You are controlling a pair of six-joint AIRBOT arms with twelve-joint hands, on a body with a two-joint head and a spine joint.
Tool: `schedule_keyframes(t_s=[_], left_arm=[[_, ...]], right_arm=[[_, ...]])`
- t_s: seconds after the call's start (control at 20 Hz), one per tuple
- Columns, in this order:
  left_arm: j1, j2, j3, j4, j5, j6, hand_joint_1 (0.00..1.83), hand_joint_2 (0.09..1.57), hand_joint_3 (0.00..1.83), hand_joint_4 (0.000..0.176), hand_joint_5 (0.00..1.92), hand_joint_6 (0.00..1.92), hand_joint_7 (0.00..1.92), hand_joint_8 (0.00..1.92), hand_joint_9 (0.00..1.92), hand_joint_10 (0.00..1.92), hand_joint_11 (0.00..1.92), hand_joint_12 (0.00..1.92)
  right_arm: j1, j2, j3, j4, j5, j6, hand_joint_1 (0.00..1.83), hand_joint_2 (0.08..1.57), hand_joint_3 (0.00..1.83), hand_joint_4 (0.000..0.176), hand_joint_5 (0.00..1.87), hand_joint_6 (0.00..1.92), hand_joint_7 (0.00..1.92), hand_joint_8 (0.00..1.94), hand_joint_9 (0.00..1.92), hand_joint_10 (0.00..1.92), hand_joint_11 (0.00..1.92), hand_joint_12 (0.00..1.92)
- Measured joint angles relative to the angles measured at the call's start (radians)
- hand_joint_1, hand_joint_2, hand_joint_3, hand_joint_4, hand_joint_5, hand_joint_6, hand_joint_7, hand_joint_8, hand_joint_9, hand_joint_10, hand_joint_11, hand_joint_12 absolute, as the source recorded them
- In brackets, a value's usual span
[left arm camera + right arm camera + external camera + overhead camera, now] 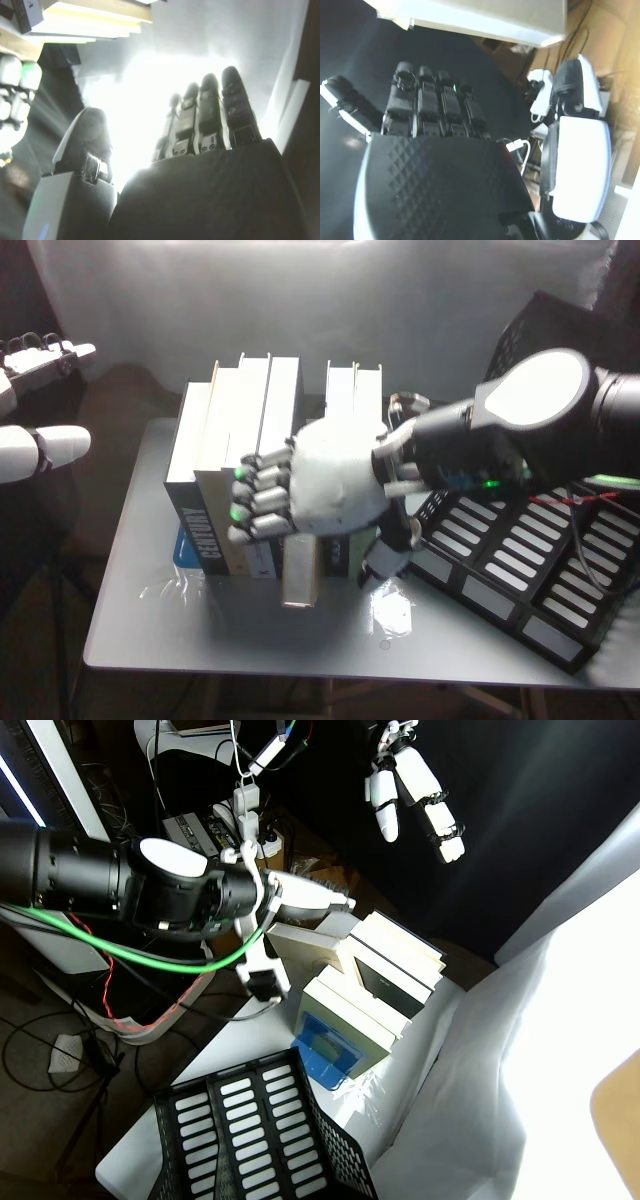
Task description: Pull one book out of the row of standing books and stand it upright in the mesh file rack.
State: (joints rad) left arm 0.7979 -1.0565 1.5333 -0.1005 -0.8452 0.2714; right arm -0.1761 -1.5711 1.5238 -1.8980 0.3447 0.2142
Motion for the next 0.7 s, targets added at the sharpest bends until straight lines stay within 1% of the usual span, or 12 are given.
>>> schedule_keyframes(t_s=[0.05, 0.1, 0.15, 0.3, 0.35, 0.4, 0.45, 0.5, 0.55, 0.6, 0.65, 0.7], left_arm=[[0.003, 0.001, 0.0, -0.003, -0.001, 0.0, 0.57, 1.47, 0.03, 0.0, 0.1, 0.03, 0.0, 0.0, 0.0, 0.0, 0.0, 0.0], [0.005, 0.002, 0.0, -0.011, -0.001, 0.0, 0.68, 1.47, 0.02, 0.01, 0.11, 0.03, 0.0, 0.0, 0.0, 0.0, 0.0, 0.0], [0.005, 0.003, 0.0, -0.017, -0.002, 0.0, 0.74, 1.45, 0.01, 0.01, 0.14, 0.03, 0.0, 0.0, 0.0, 0.0, 0.0, 0.0], [0.016, 0.018, -0.003, -0.025, -0.016, 0.0, 0.67, 1.47, 0.01, 0.007, 0.14, 0.02, 0.0, 0.0, 0.0, 0.0, 0.0, 0.0], [0.016, 0.023, -0.008, -0.039, -0.02, 0.001, 0.61, 1.48, 0.02, 0.016, 0.11, 0.01, 0.0, 0.0, 0.0, 0.0, 0.0, 0.0], [0.016, 0.025, -0.012, -0.037, -0.034, 0.0, 0.55, 1.48, 0.02, 0.018, 0.09, 0.01, 0.0, 0.0, 0.0, 0.0, 0.0, 0.0], [0.016, 0.025, -0.013, -0.027, -0.042, -0.004, 0.52, 1.47, 0.01, 0.028, 0.09, 0.01, 0.0, 0.0, 0.0, 0.0, 0.0, 0.0], [0.016, 0.025, -0.013, -0.014, -0.048, -0.01, 0.53, 1.47, 0.01, 0.035, 0.1, 0.01, 0.0, 0.0, 0.0, 0.0, 0.0, 0.0], [0.016, 0.025, -0.015, -0.012, -0.052, -0.011, 0.42, 1.48, 0.02, 0.057, 0.08, 0.0, 0.0, 0.0, 0.0, 0.0, 0.0, 0.0], [0.016, 0.025, -0.018, -0.013, -0.06, -0.011, 0.43, 1.48, 0.01, 0.059, 0.08, 0.0, 0.0, 0.0, 0.0, 0.0, 0.0, 0.0], [0.014, 0.025, -0.018, -0.007, -0.067, -0.014, 0.41, 1.48, 0.01, 0.061, 0.09, 0.01, 0.0, 0.0, 0.0, 0.0, 0.0, 0.0], [0.013, 0.026, -0.022, -0.005, -0.077, -0.016, 0.4, 1.48, 0.01, 0.045, 0.11, 0.02, 0.0, 0.0, 0.0, 0.0, 0.0, 0.0]], right_arm=[[-0.005, -0.005, 0.002, -0.016, 0.0, 0.01, 0.73, 0.92, 0.0, 0.013, 0.0, 0.0, 0.0, 0.0, 0.0, 0.0, 0.0, 0.0], [-0.015, -0.016, 0.008, -0.038, -0.002, 0.019, 0.71, 0.93, 0.0, 0.002, 0.0, 0.0, 0.0, 0.0, 0.0, 0.0, 0.0, 0.0], [-0.023, -0.027, 0.013, -0.06, -0.007, 0.028, 0.69, 0.91, 0.0, 0.0, 0.0, 0.0, 0.0, 0.0, 0.0, 0.0, 0.0, 0.0], [-0.054, -0.08, 0.043, -0.153, -0.029, 0.061, 0.84, 0.88, 0.0, 0.0, 0.0, 0.0, 0.0, 0.0, 0.0, 0.0, 0.0, 0.0], [-0.058, -0.096, 0.055, -0.242, -0.026, 0.127, 0.84, 0.91, 0.0, 0.0, 0.0, 0.0, 0.0, 0.0, 0.0, 0.0, 0.0, 0.0], [-0.062, -0.113, 0.074, -0.296, -0.025, 0.18, 0.91, 0.88, 0.0, 0.011, 0.0, 0.0, 0.0, 0.0, 0.0, 0.0, 0.0, 0.0], [-0.066, -0.127, 0.092, -0.336, -0.028, 0.218, 1.01, 0.98, 0.02, 0.0, 0.03, 0.01, 0.0, 0.0, 0.0, 0.0, 0.0, 0.0], [-0.072, -0.144, 0.114, -0.407, -0.037, 0.27, 1.17, 1.09, 0.02, 0.0, 0.14, 0.04, 0.17, 0.03, 0.12, 0.06, 0.0, 0.55], [-0.079, -0.153, 0.126, -0.463, -0.042, 0.309, 1.31, 1.11, 0.0, 0.0, 0.55, 0.22, 0.8, 0.85, 0.79, 0.82, 0.52, 1.43], [-0.084, -0.164, 0.141, -0.502, -0.053, 0.356, 1.14, 1.31, 0.08, 0.0, 0.4, 1.4, 0.71, 1.57, 0.83, 1.51, 0.62, 1.82], [-0.092, -0.184, 0.166, -0.586, -0.064, 0.423, 0.86, 1.37, 0.07, 0.0, 0.48, 1.67, 0.87, 1.23, 0.73, 1.35, 0.39, 1.88], [-0.103, -0.189, 0.171, -0.602, -0.078, 0.436, 0.39, 1.48, 0.09, 0.0, 0.6, 1.31, 0.9, 1.11, 0.75, 1.28, 0.47, 1.83]])
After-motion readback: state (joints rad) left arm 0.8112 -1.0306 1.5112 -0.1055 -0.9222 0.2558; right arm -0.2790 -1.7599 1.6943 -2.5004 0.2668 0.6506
